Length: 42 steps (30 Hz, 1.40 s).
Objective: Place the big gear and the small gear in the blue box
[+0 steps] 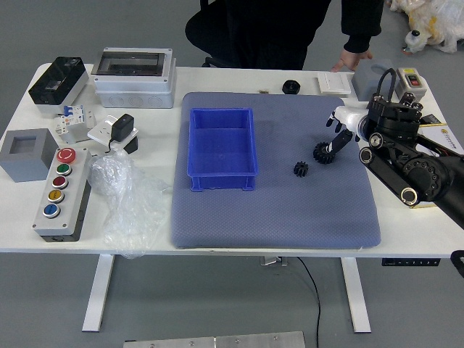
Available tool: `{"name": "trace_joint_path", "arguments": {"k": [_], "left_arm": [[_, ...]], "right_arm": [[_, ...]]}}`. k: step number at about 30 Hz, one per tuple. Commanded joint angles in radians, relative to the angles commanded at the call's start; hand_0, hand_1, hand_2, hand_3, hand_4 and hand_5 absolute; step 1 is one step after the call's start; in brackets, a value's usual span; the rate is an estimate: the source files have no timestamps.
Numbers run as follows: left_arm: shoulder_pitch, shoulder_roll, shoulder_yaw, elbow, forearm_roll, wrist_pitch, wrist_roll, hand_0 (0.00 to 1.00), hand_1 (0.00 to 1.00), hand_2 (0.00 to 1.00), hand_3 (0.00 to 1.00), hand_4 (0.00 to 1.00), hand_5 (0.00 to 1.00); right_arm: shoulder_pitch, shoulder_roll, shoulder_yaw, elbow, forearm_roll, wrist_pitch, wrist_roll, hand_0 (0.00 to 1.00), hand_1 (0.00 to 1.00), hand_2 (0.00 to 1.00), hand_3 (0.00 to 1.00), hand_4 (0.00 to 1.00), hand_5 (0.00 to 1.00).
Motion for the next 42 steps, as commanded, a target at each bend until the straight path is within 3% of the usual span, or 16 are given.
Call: {"name": "trace_joint_path", "arguments": {"k": [17, 35, 36, 41, 42], "left_arm": [[-0.013, -0.011, 0.005, 0.0, -0.001, 0.0, -0.001, 0.866, 0.837, 0.833, 0.786, 0.605, 0.368], [-0.011, -0.016, 0.011, 0.001, 0.001, 0.0, 0.0, 0.866, 0.836, 0.833, 0.785, 0.605, 0.37], [-0.011, -0.016, 0.012, 0.001, 0.001, 0.001, 0.0, 0.866, 0.836, 0.833, 0.785, 0.605, 0.369], [-0.013, -0.014, 0.014, 0.0, 0.002, 0.001, 0.0, 0.866, 0.836, 0.833, 0.785, 0.605, 0.369], [-0.013, -0.013, 0.014, 0.0, 0.002, 0.001, 0.0, 0.866, 0.836, 0.833, 0.784, 0.605, 0.369]], "right_arm": [[-0.015, 0.021, -0.019, -0.014, -0.05, -0.046, 0.034, 0.492, 0.567, 0.719, 0.824, 0.798, 0.176], [-0.013, 0.002, -0.068, -0.003, -0.072, -0.096, 0.081, 0.509, 0.575, 0.717, 0.829, 0.801, 0.178], [-0.013, -0.001, -0.07, 0.004, -0.075, -0.097, 0.082, 0.546, 0.599, 0.729, 0.833, 0.803, 0.18], [-0.02, -0.018, -0.076, 0.042, -0.085, -0.099, 0.087, 0.546, 0.599, 0.729, 0.833, 0.803, 0.18], [-0.022, -0.021, -0.077, 0.047, -0.085, -0.098, 0.087, 0.621, 0.651, 0.748, 0.841, 0.803, 0.175]]}}
